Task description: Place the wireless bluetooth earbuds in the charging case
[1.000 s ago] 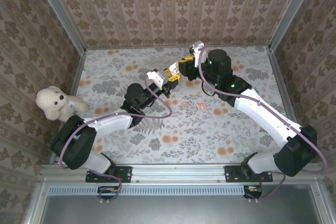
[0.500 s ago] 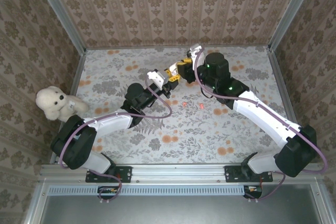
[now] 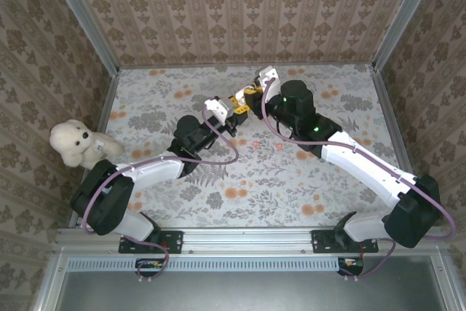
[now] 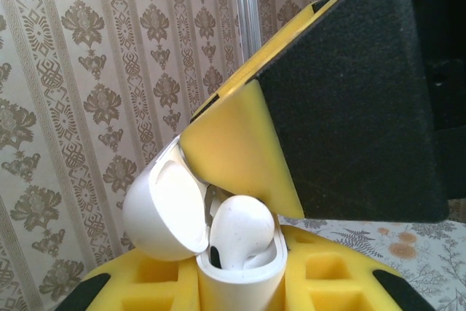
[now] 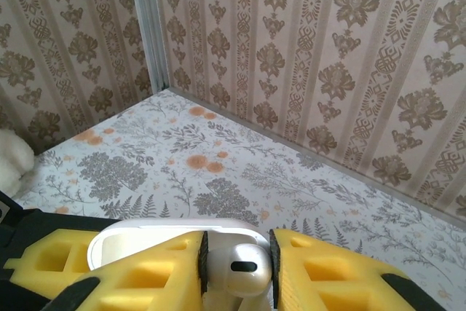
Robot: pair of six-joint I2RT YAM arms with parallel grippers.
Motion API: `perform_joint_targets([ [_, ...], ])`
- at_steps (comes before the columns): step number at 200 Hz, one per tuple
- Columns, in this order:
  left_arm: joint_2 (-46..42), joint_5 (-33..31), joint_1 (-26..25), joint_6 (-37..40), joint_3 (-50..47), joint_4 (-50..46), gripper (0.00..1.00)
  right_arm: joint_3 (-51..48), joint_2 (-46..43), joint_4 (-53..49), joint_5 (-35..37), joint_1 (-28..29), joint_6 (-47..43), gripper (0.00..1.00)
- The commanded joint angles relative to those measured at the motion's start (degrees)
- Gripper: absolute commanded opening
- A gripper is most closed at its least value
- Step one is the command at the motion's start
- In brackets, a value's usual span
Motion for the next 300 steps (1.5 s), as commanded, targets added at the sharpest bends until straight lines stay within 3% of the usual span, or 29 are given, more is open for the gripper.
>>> perform_joint_targets([
  [1,0.2,0.4,0.4,-1.0,1.8,3.7,0.0,-1.3,-0.9,-0.9,-0.9,1.2,-0.5,0.31],
  [94,0.3,0.4,0.3,-1.2,1.8,3.7,0.0,-0.9,-1.3,-0.2,-0.4,1.2,0.7,0.41],
  [245,0.7,0.9,0.3,-1.7,2.0,3.4,0.0,1.5,-2.0,-1.0,2.0,0.5,0.7,0.45],
  [300,1.0,0.9,0.3,-1.7,2.2,3.4,0.0,1.2,-2.2,-0.6,-0.1,-1.0,3.8,0.46],
])
